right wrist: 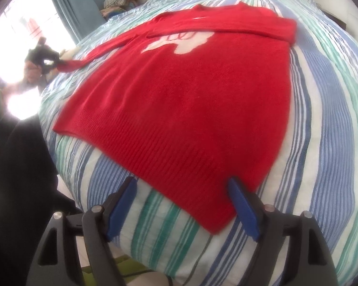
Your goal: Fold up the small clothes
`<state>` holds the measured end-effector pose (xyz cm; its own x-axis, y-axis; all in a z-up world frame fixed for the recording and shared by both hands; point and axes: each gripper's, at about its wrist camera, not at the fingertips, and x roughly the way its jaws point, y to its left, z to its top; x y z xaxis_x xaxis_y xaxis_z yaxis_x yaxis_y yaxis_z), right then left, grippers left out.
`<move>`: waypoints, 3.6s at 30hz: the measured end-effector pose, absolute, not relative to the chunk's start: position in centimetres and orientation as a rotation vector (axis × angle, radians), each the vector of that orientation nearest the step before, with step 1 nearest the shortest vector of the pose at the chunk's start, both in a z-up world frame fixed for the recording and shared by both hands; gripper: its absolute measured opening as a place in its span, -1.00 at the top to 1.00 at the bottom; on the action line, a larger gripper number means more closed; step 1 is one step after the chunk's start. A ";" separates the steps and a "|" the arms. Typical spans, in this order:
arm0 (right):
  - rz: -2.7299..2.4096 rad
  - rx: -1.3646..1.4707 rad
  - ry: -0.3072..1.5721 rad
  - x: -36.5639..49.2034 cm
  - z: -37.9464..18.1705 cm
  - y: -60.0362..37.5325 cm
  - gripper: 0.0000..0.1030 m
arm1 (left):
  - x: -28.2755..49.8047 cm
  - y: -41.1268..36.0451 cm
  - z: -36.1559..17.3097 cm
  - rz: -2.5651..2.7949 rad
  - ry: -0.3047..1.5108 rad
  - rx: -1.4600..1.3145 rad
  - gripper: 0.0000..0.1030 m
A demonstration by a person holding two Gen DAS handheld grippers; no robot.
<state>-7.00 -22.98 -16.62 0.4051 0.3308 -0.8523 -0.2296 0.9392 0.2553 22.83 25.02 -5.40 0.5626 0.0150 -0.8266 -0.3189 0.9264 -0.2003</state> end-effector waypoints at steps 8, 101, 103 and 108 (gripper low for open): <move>0.362 0.111 1.098 -6.9 -16.7 -23.1 -0.56 | 26.9 3.3 6.5 -0.247 0.765 -0.046 0.96; 0.211 0.117 1.233 -6.2 -17.8 -27.3 0.51 | 3.8 0.5 -18.0 -0.173 1.188 0.246 0.25; 0.201 0.083 1.216 -6.6 -17.7 -26.9 0.51 | 3.5 0.4 -17.9 -0.178 1.187 0.261 0.25; 0.203 0.066 1.215 -6.7 -17.8 -27.1 0.51 | 2.4 0.8 -17.8 -0.173 1.199 0.254 0.25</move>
<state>-6.74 -27.07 -17.77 0.3330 0.1910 -0.9234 -0.1202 0.9799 0.1593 2.40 0.83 -17.79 0.3551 0.0022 -0.9348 0.2659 0.9585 0.1032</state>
